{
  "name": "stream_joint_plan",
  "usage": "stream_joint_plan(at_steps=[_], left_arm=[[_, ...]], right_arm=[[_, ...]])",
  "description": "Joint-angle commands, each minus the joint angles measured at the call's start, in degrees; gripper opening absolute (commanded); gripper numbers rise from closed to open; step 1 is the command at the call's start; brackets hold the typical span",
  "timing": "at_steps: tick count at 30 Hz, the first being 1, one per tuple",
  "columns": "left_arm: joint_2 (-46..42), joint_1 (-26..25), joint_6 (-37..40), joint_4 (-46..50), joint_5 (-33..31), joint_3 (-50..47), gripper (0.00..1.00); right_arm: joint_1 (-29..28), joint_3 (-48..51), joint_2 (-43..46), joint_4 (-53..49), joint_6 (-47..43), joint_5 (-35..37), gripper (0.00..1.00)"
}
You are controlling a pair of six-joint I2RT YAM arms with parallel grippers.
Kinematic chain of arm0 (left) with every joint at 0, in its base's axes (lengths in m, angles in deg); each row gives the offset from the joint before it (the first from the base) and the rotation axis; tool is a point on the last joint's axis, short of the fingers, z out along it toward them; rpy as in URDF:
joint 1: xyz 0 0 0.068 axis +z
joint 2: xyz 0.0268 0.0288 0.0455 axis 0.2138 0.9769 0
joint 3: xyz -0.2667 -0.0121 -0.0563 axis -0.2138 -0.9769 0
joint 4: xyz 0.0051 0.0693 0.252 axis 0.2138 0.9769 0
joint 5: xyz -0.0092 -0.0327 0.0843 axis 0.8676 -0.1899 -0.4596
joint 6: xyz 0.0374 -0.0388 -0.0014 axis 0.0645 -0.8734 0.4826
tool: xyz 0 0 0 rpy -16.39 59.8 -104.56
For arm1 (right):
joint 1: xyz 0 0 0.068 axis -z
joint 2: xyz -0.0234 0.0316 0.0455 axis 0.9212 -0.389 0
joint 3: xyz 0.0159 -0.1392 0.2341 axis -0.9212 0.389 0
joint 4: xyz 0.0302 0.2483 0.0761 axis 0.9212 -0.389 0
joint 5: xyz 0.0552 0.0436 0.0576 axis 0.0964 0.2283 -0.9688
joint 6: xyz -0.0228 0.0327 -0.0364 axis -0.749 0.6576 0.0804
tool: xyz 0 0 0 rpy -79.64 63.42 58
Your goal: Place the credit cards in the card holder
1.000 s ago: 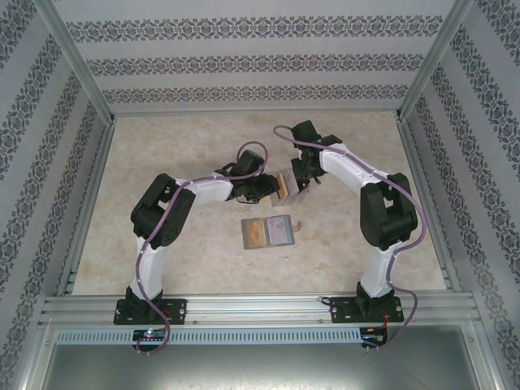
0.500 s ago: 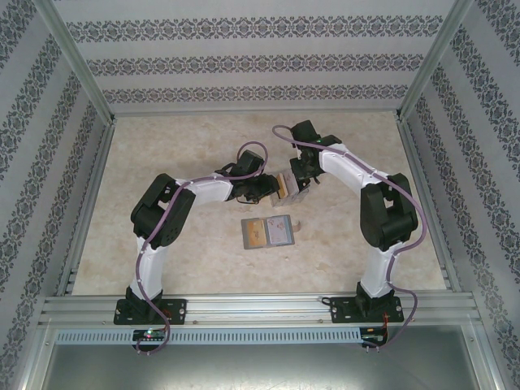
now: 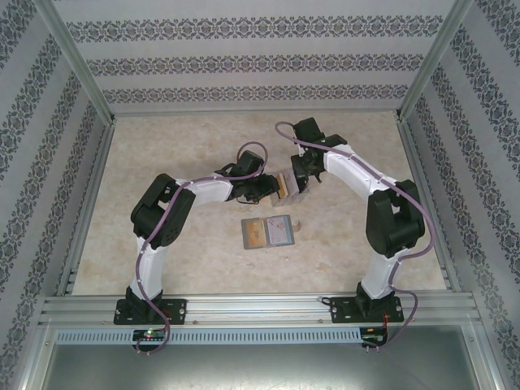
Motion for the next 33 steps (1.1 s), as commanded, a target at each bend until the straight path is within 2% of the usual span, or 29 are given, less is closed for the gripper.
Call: stream_joint_plan(at_steps=[1,4,11,17,22,25,33], left_arm=[[-1.2,0.5,0.8,3.4,-0.6,-2.1,0.45],[-2.3,0.5,1.4,2.8,-0.3,-2.4,0.47],[-6.4,0.5,2.8,0.0,0.1,-3.6,0.54],[-12.7,0.6,2.8,-3.3,-1.4,-7.3,0.6],[-16.6,1.1,1.5,-4.5,-1.5,-9.7,0.63],[-17.2,1.7,-0.6,-6.7,0.8,-11.0,0.64],[-17.3,2.1,-3.3,-9.5,4.1,-11.9,0.64]], right_arm=[[0.7,1.0,3.5,-0.8,2.3,-3.3,0.03],[0.6,2.4,6.3,0.8,5.3,-6.9,0.02],[0.7,6.4,12.8,4.2,13.4,-10.6,0.02],[1.6,12.2,18.3,8.1,27.8,-15.2,0.01],[0.6,16.7,21.7,9.1,40.6,-13.8,0.01],[0.2,16.9,21.9,6.9,46.4,-12.8,0.0],[-0.6,16.9,21.5,3.2,54.7,-11.7,0.0]])
